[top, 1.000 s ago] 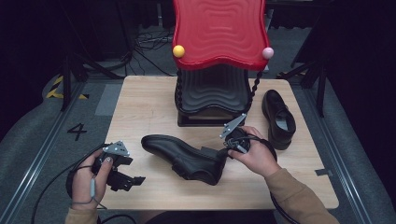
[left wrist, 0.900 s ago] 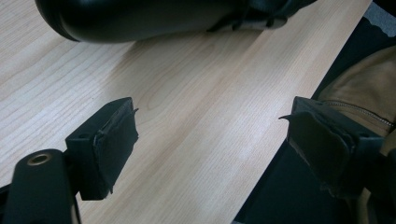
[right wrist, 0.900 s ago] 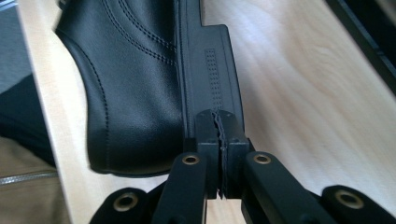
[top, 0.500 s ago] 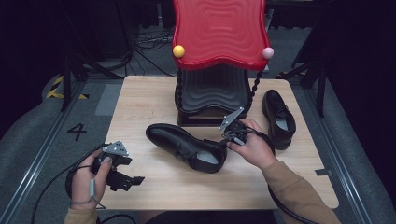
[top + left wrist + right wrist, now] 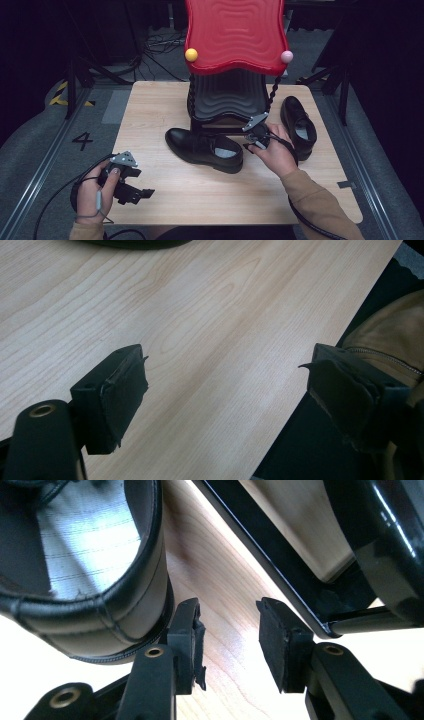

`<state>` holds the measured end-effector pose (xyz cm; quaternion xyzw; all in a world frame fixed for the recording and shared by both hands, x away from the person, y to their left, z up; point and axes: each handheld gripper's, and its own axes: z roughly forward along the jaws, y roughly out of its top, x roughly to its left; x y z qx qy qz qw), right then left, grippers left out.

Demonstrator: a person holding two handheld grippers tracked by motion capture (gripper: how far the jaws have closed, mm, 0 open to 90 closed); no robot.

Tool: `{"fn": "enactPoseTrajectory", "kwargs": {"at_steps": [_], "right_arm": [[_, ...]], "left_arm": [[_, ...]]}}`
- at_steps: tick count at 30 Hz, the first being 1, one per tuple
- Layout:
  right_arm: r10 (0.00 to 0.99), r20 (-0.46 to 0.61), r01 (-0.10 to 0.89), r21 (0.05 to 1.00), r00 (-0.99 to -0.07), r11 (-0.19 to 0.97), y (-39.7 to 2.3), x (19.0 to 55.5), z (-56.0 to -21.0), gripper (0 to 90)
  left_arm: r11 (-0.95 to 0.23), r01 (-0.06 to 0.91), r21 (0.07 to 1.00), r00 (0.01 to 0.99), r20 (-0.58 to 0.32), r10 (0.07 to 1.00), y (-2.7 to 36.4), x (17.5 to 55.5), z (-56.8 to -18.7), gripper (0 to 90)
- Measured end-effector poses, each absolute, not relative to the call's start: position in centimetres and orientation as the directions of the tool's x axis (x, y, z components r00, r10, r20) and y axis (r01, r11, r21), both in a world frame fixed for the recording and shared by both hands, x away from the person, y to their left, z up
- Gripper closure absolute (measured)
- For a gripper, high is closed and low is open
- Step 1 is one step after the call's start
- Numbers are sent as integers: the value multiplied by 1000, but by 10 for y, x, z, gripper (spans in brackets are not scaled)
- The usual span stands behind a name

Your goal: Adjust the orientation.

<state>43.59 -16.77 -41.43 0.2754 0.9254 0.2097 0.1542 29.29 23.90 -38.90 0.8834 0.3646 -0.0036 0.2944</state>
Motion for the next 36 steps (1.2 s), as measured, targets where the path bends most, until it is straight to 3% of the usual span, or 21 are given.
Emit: {"fn": "enactPoseTrajectory", "kwargs": {"at_steps": [16,24,36], "right_arm": [[558,-86,441,520,-825,732,-172,428,-389,595],[440,-2,375,521,-898,767,-152,414,-372,576],[296,48,286,443,-954,850,-121,415,-387,557]], "left_arm": [[-562,638,526,738,-212,640,240,292,-386,167],[-563,632,533,742,-207,638,239,291,-385,167],[-554,638,535,737,-217,640,240,290,-385,171]]}}
